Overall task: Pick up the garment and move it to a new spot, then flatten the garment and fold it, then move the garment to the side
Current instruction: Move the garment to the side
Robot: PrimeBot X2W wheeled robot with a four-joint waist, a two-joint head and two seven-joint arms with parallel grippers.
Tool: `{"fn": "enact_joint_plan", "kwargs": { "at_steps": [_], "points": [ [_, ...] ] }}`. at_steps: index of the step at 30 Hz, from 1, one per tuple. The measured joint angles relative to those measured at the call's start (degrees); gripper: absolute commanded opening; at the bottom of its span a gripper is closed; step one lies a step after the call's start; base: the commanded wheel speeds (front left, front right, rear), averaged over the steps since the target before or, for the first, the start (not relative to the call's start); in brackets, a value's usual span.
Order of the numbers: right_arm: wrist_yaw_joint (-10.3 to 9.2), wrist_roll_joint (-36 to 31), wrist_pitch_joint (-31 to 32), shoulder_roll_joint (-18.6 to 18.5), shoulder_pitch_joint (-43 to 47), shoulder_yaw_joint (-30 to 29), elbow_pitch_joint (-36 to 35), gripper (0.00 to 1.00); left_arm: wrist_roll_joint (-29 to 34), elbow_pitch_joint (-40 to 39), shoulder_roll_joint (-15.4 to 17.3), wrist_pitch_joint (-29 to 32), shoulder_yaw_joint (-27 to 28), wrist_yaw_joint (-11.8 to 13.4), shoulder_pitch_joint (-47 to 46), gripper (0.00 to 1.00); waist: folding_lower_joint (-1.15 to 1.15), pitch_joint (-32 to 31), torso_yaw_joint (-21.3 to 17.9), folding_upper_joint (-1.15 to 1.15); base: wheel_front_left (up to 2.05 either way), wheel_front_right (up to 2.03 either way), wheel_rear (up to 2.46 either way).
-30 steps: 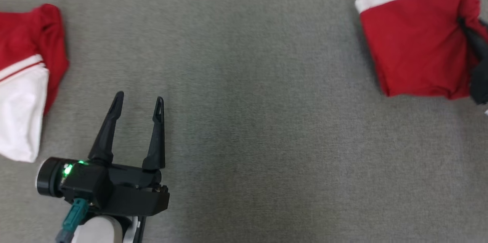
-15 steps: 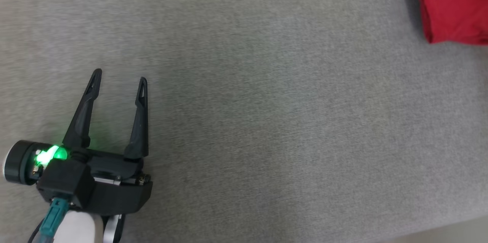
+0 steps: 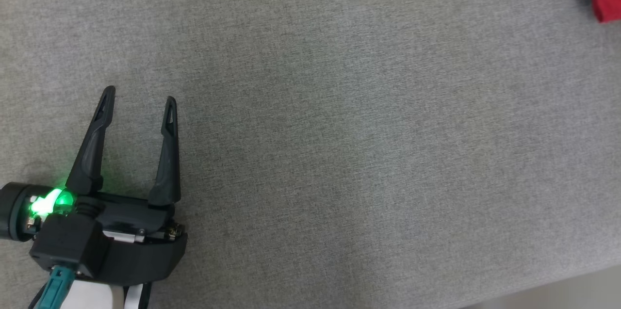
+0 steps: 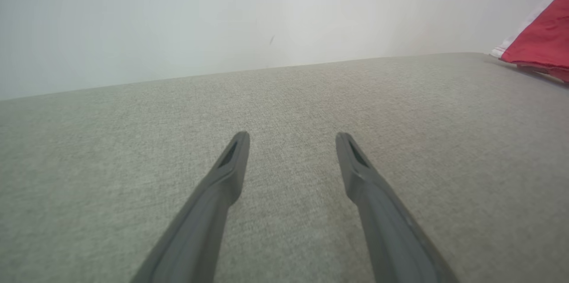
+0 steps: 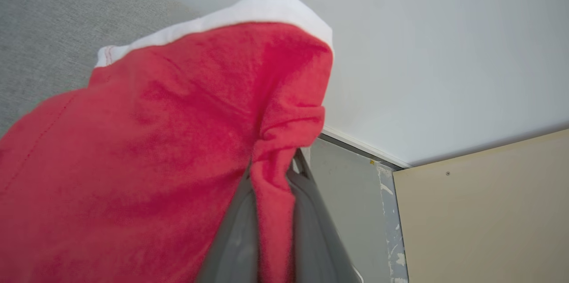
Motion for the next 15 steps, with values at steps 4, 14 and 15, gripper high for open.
{"fn": "enact_joint_plan", "kwargs": {
  "at_steps": [4,14,15],
  "points": [
    [-0.01,0.0,-0.59,0.31,-0.84,0.3,2.7,1.0,-0.01,0.12,-0.25,-0.16,-0.43,0.21,-0.37,1.0,0.0,0.25,0.72,0.0,0.0,0.0,0.0],
    [-0.01,-1.63,-10.65,2.78,-1.56,-1.15,5.58,1.0,-1.29,2.45,-1.51,0.09,-0.45,1.08,0.75,1.0,0.02,-3.72,1.86,0.01,0.0,0.0,0.0],
    [-0.01,-1.63,-10.65,2.78,-1.56,-1.15,5.58,1.0,-1.29,2.45,-1.51,0.09,-0.45,1.08,0.75,1.0,0.02,-3.72,1.86,0.01,0.0,0.0,0.0]
  ]
}}
